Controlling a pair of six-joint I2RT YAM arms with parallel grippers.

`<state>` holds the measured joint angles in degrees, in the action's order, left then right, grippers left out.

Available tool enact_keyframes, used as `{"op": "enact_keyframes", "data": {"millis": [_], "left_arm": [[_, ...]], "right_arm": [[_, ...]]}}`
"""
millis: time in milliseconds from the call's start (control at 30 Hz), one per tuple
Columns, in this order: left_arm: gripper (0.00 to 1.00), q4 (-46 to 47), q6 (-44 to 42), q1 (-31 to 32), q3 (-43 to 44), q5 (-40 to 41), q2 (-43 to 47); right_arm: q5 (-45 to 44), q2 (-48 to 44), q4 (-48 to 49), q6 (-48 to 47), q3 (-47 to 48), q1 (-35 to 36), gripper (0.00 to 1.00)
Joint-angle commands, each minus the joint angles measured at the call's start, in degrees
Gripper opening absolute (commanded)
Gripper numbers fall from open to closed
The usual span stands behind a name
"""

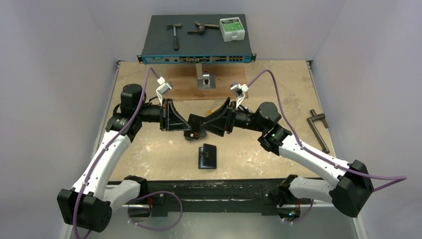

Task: Put the credit cards into the card holder
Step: Pick up the card holder from the center of the board.

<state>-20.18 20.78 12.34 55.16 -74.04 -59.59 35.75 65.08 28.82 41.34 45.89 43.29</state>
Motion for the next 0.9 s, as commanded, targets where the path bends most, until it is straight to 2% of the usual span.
{"op": "enact_keyframes", "data": {"millis": [0, 167, 333, 433, 533, 567, 633, 700, 733, 867], "left_arm": [[0.00, 10.5, 9.6, -0.5, -1.5, 0.4, 1.4], [0.00, 11.7, 10.9, -0.5, -1.8, 0.8, 1.6], [0.00, 14.2, 13.4, -0.5, -2.9, 1.8, 1.7], [0.00, 14.7, 13.6, -0.5, -3.5, 2.3, 1.8], [0.00, 12.4, 12.0, -0.5, -3.7, 3.1, 1.9], [0.00, 10.8, 10.7, -0.5, -3.5, 3.8, 1.9], [0.17, 5.5, 6.7, -0.5, -2.7, 6.3, 2.0], [0.30, -1.6, 2.1, -0.5, -1.8, 10.4, 2.2], [0.36, -4.8, 0.1, -0.6, -1.6, 12.9, 2.3], [0.51, -11.8, -4.0, -2.0, -3.0, 19.2, 3.1]], "right_arm": [[0.8, 1.2, 9.2, 4.7, -0.9, 0.7, 0.52], [-0.3, 3.1, 10.1, 4.7, -0.9, 2.5, 0.47], [-1.5, 4.9, 11.5, 5.3, -0.6, 3.5, 0.37], [-3.1, 5.3, 12.0, 5.6, -0.3, 3.6, 0.23], [-5.5, 4.7, 10.8, 5.6, -0.5, 3.6, 0.00], [-6.5, 4.3, 9.4, 5.2, -0.5, 3.6, 0.00], [-9.2, 3.6, 2.8, 2.9, 0.7, 3.6, 0.00], [-12.8, 3.3, -9.5, -3.1, 4.5, 4.3, 0.00], [-17.5, 3.6, -17.3, -6.3, 6.6, 5.4, 0.00], [-30.5, 7.5, -38.2, -11.7, 11.5, 13.3, 0.00]]}}
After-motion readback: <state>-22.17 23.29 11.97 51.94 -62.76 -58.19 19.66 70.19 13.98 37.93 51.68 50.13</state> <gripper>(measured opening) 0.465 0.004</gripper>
